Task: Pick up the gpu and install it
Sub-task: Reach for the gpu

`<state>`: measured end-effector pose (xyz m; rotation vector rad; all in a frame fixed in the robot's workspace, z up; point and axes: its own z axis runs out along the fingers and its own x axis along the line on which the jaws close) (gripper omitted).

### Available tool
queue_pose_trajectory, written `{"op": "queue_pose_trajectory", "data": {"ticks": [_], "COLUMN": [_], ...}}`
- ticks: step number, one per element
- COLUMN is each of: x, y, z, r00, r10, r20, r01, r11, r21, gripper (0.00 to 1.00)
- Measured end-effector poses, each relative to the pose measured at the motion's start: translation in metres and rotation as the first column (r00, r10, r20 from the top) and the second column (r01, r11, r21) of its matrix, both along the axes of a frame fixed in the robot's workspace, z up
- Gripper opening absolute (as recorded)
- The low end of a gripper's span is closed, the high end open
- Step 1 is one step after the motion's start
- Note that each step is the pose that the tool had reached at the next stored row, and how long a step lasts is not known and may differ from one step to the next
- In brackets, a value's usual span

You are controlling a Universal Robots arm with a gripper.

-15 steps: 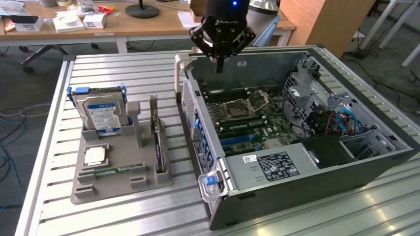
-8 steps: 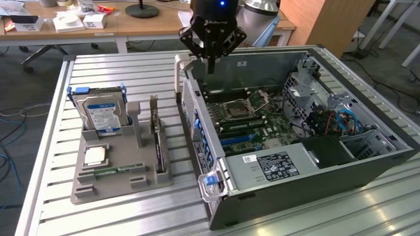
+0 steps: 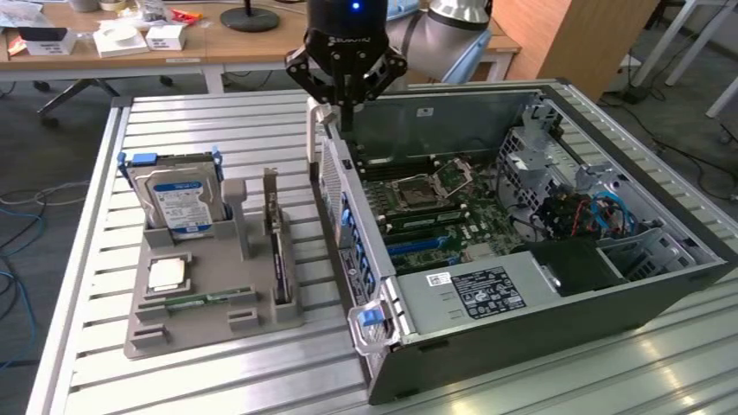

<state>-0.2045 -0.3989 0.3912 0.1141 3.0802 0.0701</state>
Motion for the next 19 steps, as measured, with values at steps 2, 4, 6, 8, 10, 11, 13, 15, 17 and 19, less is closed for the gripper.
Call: {"op": "queue_pose_trajectory", "data": {"ticks": [2,4,6,8,10,11,13,15,17,19], "x": [-0.008,-0.015,-0.023,-0.031,-0.040,-0.044,-0.052,-0.059,-0.064,-0.070], "y": [0.0000,0.0000,0.0000,0.0000,0.0000,0.0000,0.0000,0.0000,0.0000,0.0000], "z": [-0.0002,-0.0003,-0.0004,-0.0005,-0.0006,-0.0007,-0.0008,-0.0010,-0.0011,-0.0012], "r00": [1.0000,1.0000,0.9999,0.9998,0.9997,0.9997,0.9995,0.9994,0.9993,0.9992], "r10": [0.000,0.000,0.000,0.000,0.000,0.000,0.000,0.000,0.000,0.000], "r20": [0.0044,0.0085,0.0128,0.0177,0.0236,0.0263,0.0312,0.0350,0.0375,0.0394], "r01": [0.000,0.000,0.000,0.000,0.000,0.000,0.000,0.000,0.000,0.000], "r11": [1.0000,1.0000,1.0000,1.0000,1.0000,1.0000,1.0000,1.0000,1.0000,1.0000], "r21": [0.0000,0.0000,0.0000,0.0000,0.0000,0.0000,0.0000,0.0000,0.0000,0.0000], "gripper": [0.10,0.10,0.10,0.10,0.10,0.10,0.10,0.10,0.10,0.10]}}
